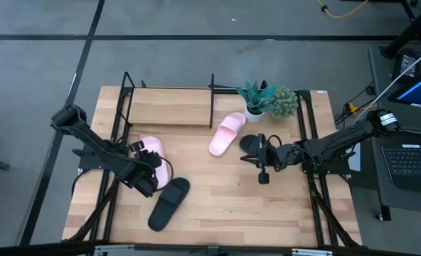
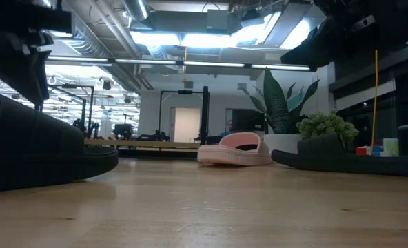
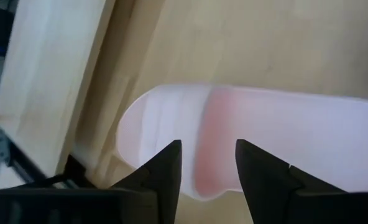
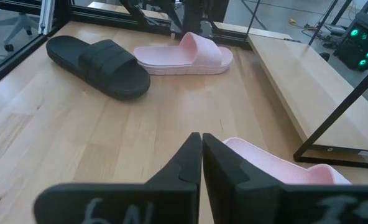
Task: Pick and place slides into the shelf
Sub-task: Put the left pink slide on the shelf
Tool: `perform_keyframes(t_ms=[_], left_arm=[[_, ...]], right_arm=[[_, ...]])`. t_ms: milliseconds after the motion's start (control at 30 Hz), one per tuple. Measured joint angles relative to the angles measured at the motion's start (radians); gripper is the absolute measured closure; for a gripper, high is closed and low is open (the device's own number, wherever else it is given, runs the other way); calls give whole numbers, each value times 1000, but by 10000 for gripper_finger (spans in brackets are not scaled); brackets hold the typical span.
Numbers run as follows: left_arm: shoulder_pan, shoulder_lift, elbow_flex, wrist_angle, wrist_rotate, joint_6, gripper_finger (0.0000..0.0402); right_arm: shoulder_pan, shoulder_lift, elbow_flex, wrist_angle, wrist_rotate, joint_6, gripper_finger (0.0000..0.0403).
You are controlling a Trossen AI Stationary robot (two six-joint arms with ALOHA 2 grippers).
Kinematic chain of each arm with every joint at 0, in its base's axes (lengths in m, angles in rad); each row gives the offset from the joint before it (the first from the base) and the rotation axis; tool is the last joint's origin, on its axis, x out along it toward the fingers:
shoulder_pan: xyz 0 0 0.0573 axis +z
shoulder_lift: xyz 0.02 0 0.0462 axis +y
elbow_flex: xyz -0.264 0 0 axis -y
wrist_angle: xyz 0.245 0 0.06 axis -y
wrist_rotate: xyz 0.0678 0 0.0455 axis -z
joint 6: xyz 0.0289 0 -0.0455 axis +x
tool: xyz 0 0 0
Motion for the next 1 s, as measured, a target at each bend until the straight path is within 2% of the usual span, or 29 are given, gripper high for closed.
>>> perform_keyframes(t_ms=[333, 667, 1000], left_arm=[[34, 0, -57, 10, 8, 35, 260], [68, 0, -121, 89, 11, 66, 260], [130, 0, -132, 93, 12, 110, 260]], right_arm=[[0, 0, 0, 0, 0, 0, 386], [0, 0, 0, -1, 0, 0, 386], [0, 0, 0, -1, 0, 0, 386]])
